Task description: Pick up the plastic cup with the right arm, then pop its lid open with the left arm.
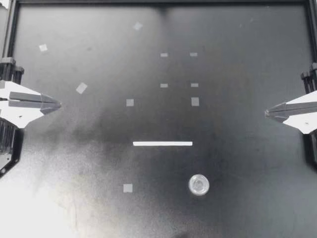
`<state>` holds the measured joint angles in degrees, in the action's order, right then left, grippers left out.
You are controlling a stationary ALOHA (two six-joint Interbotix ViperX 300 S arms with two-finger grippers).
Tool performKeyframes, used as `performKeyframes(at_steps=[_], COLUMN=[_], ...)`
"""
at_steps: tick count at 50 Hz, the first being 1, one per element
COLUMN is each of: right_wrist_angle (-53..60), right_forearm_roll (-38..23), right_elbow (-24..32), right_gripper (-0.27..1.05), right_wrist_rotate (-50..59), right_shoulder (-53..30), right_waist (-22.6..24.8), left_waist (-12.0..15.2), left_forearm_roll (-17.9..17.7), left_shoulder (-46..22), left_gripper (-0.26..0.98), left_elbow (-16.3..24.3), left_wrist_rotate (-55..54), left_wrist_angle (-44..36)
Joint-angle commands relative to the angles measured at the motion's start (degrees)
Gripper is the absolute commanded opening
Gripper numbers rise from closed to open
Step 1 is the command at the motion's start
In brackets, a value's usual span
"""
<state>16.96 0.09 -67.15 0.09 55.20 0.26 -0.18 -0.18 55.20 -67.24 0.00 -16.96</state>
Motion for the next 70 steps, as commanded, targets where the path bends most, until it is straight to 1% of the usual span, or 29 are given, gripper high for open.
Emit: performKeyframes(at_steps=[1, 2, 4, 7, 11, 12, 16, 17, 20, 21, 26, 27, 29, 31, 34, 36, 39, 44, 50, 57, 70], right_wrist_angle=[0.62, 0.79, 0.79, 1.23, 1.41, 1.23, 1.58, 1.93, 3.34, 4.66, 10.72, 12.66, 15.12, 17.75, 20.74, 22.50, 23.99, 26.37, 27.86, 27.86, 27.86], right_forearm_roll=[-0.09, -0.18, -0.18, -0.18, 0.18, 0.44, 0.79, 0.79, 0.70, 0.70, 0.70, 0.62, 0.62, 0.70, 0.79, 0.79, 1.05, 2.11, 2.90, 4.83, 5.19], right_elbow=[-0.97, -1.41, -1.76, -2.29, -2.81, -2.90, -3.87, -4.22, -4.66, -4.92, -5.54, -5.63, -5.63, -5.45, -4.92, -4.31, -3.43, -1.32, 0.18, -0.09, 0.79], right_gripper=[-0.08, -0.12, -0.16, -0.16, -0.15, -0.14, -0.10, -0.08, -0.01, 0.03, 0.21, 0.27, 0.35, 0.45, 0.55, 0.61, 0.63, 0.64, 0.64, 0.64, 0.64], right_wrist_rotate=[-0.44, -0.70, -0.79, -0.79, 1.14, 2.29, 7.12, 9.05, 12.92, 14.77, 18.90, 19.60, 20.39, 21.01, 21.27, 21.36, 21.36, 21.36, 21.36, 21.36, 21.36], right_shoulder=[-0.44, -0.35, -0.26, -0.44, -2.72, -4.31, -9.49, -11.60, -16.17, -18.46, -26.19, -28.48, -31.73, -35.86, -40.87, -45.00, -49.75, -57.92, -62.58, -63.54, -63.46], right_waist=[0.09, 0.00, 0.09, 0.00, 0.26, 0.53, 2.37, 3.25, 5.54, 6.94, 11.60, 12.66, 13.89, 14.94, 15.47, 15.56, 15.56, 15.56, 15.56, 15.56, 15.64], left_waist=[-0.79, -0.79, -0.79, -0.79, -0.79, -0.79, -0.79, -0.88, -1.58, -2.11, -4.75, -5.45, -6.59, -7.73, -9.05, -9.84, -10.63, -11.25, -11.34, -11.34, -11.34], left_forearm_roll=[-0.09, -0.35, -1.05, -2.11, -2.99, -3.08, -3.16, -3.25, -3.25, -3.25, -3.08, -3.08, -3.08, -2.99, -2.90, -2.90, -2.81, -2.81, -2.46, -2.11, -2.11], left_shoulder=[-0.79, -0.97, -1.41, -2.99, -8.88, -11.51, -19.34, -22.24, -27.86, -30.59, -38.94, -41.48, -44.65, -48.43, -52.82, -56.25, -60.21, -64.07, -67.06, -69.35, -71.98], left_gripper=[0.00, -0.04, -0.08, -0.10, -0.09, -0.09, -0.09, -0.09, -0.09, -0.09, -0.09, -0.09, -0.09, -0.09, -0.09, -0.09, -0.09, -0.09, -0.09, -0.09, -0.10], left_elbow=[-2.02, -2.20, -1.93, -0.62, 2.81, 4.04, 6.59, 7.38, 8.88, 9.58, 11.78, 12.66, 13.89, 15.56, 17.75, 19.78, 22.24, 25.31, 28.48, 31.03, 33.05], left_wrist_rotate=[-0.44, -0.62, -0.88, -0.97, -1.05, -1.14, -1.23, -1.23, -1.41, -1.76, -2.72, -2.81, -2.81, -2.81, -2.81, -2.81, -2.81, -2.37, -2.02, -1.67, -2.02], left_wrist_angle=[-0.70, -0.79, -0.79, -0.26, 1.23, 2.02, 2.72, 2.37, 0.62, -0.79, -6.50, -7.82, -9.40, -10.90, -11.69, -11.69, -11.69, -12.04, -12.13, -11.69, -11.69])
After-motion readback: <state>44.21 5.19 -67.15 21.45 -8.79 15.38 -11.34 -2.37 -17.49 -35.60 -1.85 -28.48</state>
